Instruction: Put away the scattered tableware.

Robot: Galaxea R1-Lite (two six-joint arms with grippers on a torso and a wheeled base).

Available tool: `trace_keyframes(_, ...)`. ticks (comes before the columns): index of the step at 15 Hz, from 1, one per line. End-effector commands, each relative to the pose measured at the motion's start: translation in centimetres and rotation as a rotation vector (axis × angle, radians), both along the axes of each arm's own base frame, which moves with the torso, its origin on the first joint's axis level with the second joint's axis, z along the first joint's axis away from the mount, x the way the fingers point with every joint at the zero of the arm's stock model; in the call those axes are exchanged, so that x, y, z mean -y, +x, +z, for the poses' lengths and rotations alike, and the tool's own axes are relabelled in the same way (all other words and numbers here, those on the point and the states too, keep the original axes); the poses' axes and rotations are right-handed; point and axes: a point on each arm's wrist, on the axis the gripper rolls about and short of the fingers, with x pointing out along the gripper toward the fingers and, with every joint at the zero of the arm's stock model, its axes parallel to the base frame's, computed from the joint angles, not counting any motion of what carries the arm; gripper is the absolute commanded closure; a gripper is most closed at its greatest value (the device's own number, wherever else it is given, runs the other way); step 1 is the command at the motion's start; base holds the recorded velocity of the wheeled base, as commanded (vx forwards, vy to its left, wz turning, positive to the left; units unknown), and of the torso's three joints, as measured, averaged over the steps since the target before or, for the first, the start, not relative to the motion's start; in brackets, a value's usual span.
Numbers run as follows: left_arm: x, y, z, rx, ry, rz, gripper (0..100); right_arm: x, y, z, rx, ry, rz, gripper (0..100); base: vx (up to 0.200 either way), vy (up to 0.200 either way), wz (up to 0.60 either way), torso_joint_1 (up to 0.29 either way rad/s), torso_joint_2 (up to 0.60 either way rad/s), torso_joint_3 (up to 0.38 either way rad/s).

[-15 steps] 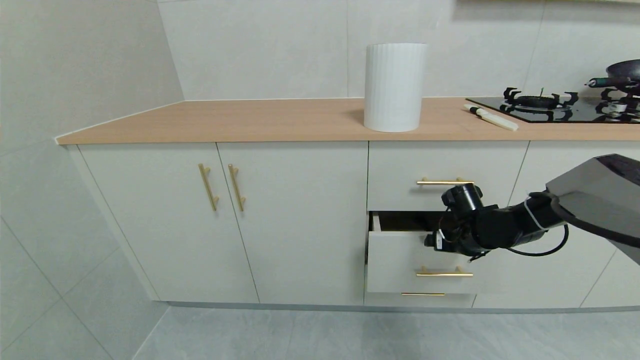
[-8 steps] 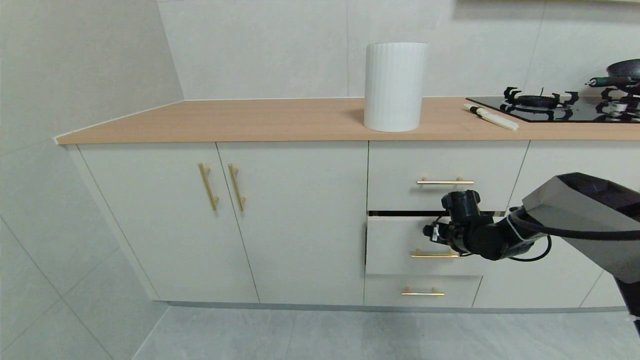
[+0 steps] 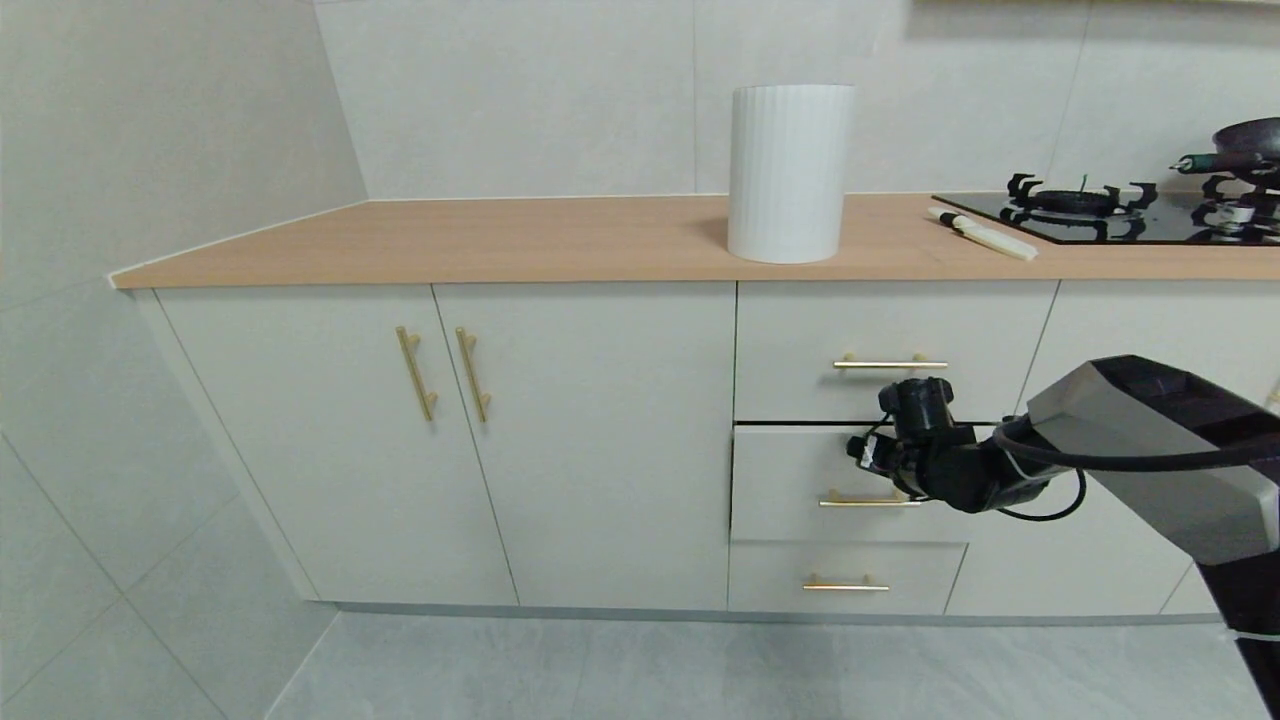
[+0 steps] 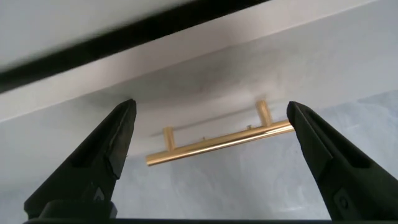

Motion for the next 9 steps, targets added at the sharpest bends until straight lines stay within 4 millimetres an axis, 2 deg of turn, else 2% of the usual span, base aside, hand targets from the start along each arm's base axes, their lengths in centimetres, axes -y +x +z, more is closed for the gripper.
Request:
trace_keyframes(1, 0.0, 0.0, 0.0, -0.001, 0.0, -0.001, 0, 0.0, 0.8, -0.6, 0.013, 0.008, -0.024, 0, 0.0, 0.0, 0.0, 0.0, 0.0, 0.0)
trace_keyframes(4, 0.0, 0.0, 0.0, -0.001, 0.0, -0.001, 0, 0.2, 1.2, -0.7, 0.021, 0.015, -0.036, 0, 0.0, 0.0, 0.0, 0.0, 0.0, 0.0)
trace_keyframes(5, 0.0, 0.0, 0.0, -0.001, 0.0, -0.001, 0, 0.5, 1.9, -0.9, 0.043, 0.038, -0.061, 0, 0.0, 0.0, 0.0, 0.0, 0.0, 0.0)
trace_keyframes(9, 0.0, 0.0, 0.0, -0.001, 0.0, -0.001, 0, 0.7, 2.1, -0.7, 0.051, 0.041, -0.066, 0, 0.0, 0.0, 0.0, 0.0, 0.0, 0.0)
